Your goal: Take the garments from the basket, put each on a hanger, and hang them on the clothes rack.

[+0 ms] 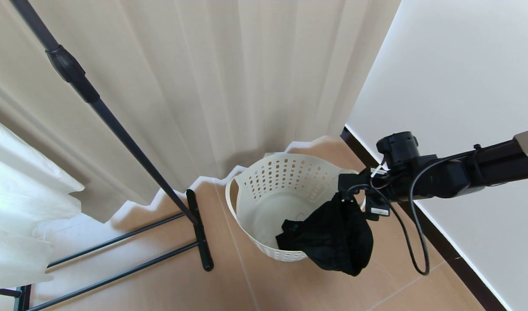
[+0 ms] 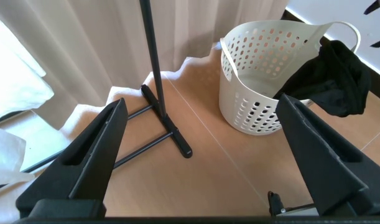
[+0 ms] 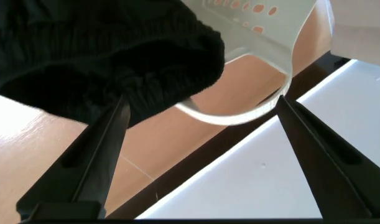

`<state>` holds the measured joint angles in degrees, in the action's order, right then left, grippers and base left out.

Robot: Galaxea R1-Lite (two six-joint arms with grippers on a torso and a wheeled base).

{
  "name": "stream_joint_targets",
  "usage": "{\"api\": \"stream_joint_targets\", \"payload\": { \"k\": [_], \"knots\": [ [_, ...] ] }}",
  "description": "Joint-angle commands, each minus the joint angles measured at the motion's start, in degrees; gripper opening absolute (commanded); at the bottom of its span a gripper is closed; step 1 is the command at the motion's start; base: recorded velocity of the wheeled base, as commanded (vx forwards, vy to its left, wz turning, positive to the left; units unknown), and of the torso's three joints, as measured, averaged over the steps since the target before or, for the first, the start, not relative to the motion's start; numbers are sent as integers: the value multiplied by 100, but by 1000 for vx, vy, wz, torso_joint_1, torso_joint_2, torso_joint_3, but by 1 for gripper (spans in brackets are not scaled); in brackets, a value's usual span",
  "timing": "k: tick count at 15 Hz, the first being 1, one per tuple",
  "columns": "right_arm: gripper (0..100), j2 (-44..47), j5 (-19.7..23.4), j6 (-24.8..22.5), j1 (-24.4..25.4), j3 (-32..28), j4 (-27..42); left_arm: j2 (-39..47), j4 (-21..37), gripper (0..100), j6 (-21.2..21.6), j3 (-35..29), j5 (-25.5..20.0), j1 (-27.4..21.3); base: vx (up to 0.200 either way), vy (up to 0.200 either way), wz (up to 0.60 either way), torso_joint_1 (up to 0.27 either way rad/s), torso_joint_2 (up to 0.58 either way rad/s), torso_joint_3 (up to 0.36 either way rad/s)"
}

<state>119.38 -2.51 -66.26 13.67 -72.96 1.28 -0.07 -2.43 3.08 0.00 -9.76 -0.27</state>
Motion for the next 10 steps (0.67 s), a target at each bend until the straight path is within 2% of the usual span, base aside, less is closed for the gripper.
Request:
{"api": "stream_joint_targets", "payload": {
  "k": [1,5,10],
  "knots": [
    [100,604,-65,-1,48,-430,4,7,-4,100,-1,0,1,0,0,0,0,0,0,0],
    [100,1184,-250,-1,40,-1045,4,7,-4,100,-1,0,1,0,0,0,0,0,0,0],
    [100,1553,-355,-1,5,-1519,4,7,-4,100,-1,0,1,0,0,0,0,0,0,0]
  ]
}}
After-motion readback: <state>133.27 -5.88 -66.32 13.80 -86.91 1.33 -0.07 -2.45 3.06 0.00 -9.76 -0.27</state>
